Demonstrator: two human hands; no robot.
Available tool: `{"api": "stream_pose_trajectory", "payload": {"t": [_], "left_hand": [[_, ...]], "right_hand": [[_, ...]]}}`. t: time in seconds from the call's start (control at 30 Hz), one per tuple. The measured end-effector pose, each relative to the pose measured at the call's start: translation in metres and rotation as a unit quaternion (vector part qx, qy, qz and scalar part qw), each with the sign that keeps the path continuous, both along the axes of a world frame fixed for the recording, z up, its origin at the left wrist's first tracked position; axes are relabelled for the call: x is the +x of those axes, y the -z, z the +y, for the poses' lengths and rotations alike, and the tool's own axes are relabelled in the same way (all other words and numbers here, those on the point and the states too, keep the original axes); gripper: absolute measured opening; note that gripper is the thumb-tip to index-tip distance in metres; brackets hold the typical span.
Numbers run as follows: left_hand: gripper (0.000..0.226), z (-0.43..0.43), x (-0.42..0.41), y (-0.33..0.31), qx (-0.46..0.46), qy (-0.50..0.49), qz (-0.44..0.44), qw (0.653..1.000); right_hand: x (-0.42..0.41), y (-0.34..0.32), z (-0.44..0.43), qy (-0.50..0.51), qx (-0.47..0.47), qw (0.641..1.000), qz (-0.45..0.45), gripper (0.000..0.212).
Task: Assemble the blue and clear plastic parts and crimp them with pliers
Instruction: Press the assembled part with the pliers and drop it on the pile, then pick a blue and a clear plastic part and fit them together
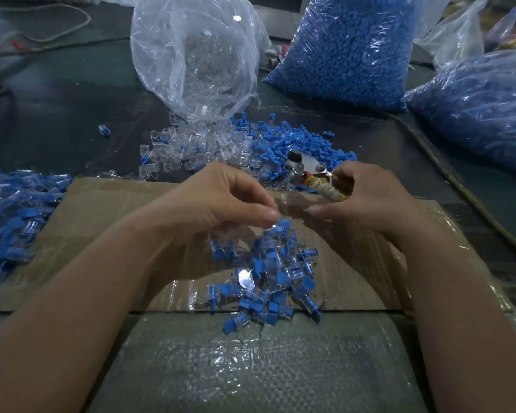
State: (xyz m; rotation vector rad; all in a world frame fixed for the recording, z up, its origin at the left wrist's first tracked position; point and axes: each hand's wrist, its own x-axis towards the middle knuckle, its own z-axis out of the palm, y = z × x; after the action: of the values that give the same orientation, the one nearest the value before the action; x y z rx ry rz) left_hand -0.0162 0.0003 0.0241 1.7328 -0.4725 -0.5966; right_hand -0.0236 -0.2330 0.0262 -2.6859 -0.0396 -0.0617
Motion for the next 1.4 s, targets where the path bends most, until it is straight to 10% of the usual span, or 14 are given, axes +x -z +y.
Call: {"api": "stream_pose_trajectory", "payload": {"t": [0.2,0.37,0.67,1.0,1.4], "left_hand": [[0.006,-0.005,0.006,0.014,0.01,-0.271,-0.147,0.951],[0.038,-0.008,0.015,0.026,0.193,-0.175,-0.331,0.907],[0.056,-0.011,0.019,0.038,0.308,-0.039,-0.323,0.894],[0.05,-0.009,0.022,0.037,0.309,-0.091,-0.313,0.893],[0.026,-0.01,0.018,0.026,0.262,-0.157,-0.377,0.874]], "right_hand": [[-0.002,-0.001,0.007,-0.049,0.017,0.996,0.072,0.067],[-0.004,0.0,0.012,-0.078,-0.021,0.992,0.094,0.076],[-0.005,-0.002,0.009,-0.118,-0.011,0.986,0.12,0.083],[0.003,0.001,0.003,-0.019,0.042,0.999,-0.027,0.011],[0.018,0.016,0.004,0.041,0.001,0.995,-0.086,0.018]]}}
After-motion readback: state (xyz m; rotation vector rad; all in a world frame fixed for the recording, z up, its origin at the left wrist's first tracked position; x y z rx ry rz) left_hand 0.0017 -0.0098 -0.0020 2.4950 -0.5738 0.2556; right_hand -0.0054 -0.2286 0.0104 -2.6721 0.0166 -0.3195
